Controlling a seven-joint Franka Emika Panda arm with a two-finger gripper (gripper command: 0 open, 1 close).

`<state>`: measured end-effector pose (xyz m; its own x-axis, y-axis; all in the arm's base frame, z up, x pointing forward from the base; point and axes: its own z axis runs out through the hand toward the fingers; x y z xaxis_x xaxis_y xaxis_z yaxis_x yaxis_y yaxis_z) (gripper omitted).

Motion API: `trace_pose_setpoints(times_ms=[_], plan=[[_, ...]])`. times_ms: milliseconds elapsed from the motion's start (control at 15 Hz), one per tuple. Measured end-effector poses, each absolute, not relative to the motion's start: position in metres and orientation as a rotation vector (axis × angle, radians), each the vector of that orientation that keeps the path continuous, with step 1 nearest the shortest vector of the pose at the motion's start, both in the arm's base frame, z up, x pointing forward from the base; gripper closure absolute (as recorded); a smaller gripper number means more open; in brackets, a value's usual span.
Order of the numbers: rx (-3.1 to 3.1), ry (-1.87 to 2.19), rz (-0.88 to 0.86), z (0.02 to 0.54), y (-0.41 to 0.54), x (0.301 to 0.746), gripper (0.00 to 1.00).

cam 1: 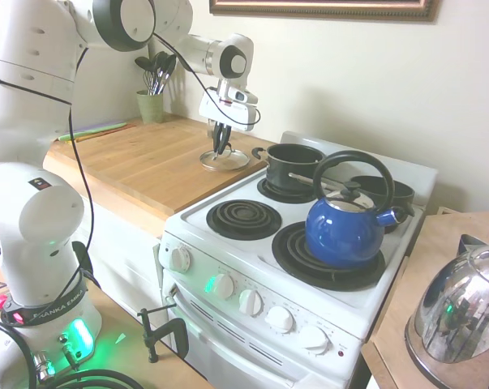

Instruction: Uncover the lid of the pot

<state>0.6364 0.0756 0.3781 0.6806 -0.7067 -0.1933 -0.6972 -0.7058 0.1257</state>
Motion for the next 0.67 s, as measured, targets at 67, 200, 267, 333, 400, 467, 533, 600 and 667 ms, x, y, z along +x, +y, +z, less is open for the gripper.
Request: trace_pose_setpoints(times_ms=[67,200,267,333,400,467,533,600,667], plan=[[2.846,-1.180,-0.355,0.3780,0.0756,0.6378,0.00],[2.853,-1.163,-0.358,0.3777,0.0754,0.6381,0.00],[2.854,-1.161,-0.359,0.3783,0.0754,0.6382,0.00],[2.853,-1.161,-0.360,0.3792,0.0752,0.6384,0.00],[2.852,-1.161,-0.361,0.3802,0.0750,0.6385,0.00],[2.853,-1.161,-0.361,0.3818,0.0750,0.6389,0.00],[2.854,-1.161,-0.358,0.3843,0.0750,0.6396,0.00],[2.855,-1.161,-0.356,0.3861,0.0751,0.6401,0.00],[2.855,-1.160,-0.357,0.3872,0.0751,0.6403,0.00]])
